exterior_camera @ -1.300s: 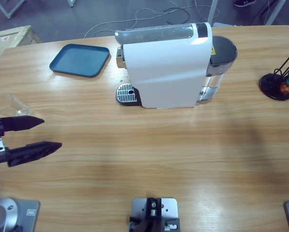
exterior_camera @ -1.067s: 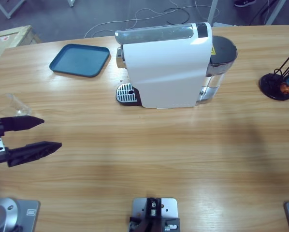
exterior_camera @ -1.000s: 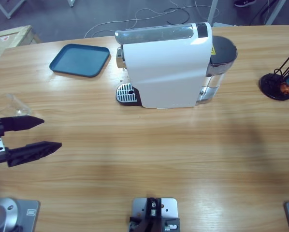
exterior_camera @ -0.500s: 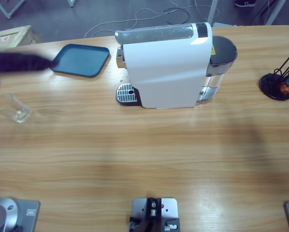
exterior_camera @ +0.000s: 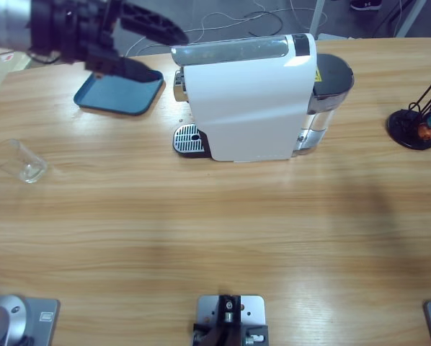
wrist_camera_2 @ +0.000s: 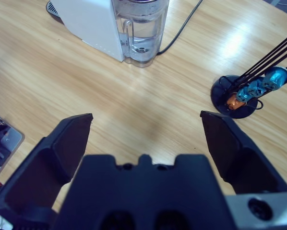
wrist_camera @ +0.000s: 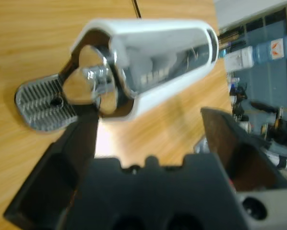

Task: Pour coffee

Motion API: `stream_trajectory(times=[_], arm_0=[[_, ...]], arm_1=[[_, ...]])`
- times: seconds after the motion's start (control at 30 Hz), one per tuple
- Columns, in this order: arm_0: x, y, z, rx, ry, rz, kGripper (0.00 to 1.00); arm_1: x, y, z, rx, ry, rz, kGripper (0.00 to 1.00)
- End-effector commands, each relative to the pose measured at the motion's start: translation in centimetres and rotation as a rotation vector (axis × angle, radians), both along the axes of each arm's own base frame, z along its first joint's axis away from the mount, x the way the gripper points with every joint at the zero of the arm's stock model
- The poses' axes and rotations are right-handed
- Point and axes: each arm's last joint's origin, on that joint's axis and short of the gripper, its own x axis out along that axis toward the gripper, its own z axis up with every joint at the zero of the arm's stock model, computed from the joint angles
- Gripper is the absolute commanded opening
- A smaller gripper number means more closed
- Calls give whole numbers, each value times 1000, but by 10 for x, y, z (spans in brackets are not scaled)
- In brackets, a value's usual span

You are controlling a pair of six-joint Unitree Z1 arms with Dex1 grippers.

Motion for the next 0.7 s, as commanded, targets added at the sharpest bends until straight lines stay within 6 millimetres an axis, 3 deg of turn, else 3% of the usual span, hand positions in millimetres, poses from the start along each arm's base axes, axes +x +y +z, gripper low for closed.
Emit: stream_trajectory(times=[0.03, 0.13, 0.2, 0.23, 0.3, 0.33, 0.7], arm_0=[[27, -16, -20, 14, 46, 2, 660], [28, -18, -25, 20, 62, -4, 472], [27, -17, -28, 28, 62, -3, 432], [26, -17, -28, 31, 60, -1, 353], [27, -17, -26, 28, 48, -5, 45], [27, -17, -25, 24, 35, -7, 0], [18, -20, -16, 23, -20, -24, 0]], arm_1=[[-5, -4, -4, -3, -12, -1, 1000], [-4, -4, -4, -3, -12, -1, 1000], [-4, -4, -4, -3, -11, -1, 1000], [-5, -4, -4, -3, -12, -1, 1000], [-5, -4, -4, -3, -12, -1, 1000], [-4, -4, -4, -3, -11, -1, 1000], [-4, -3, -4, -4, -10, -2, 1000]])
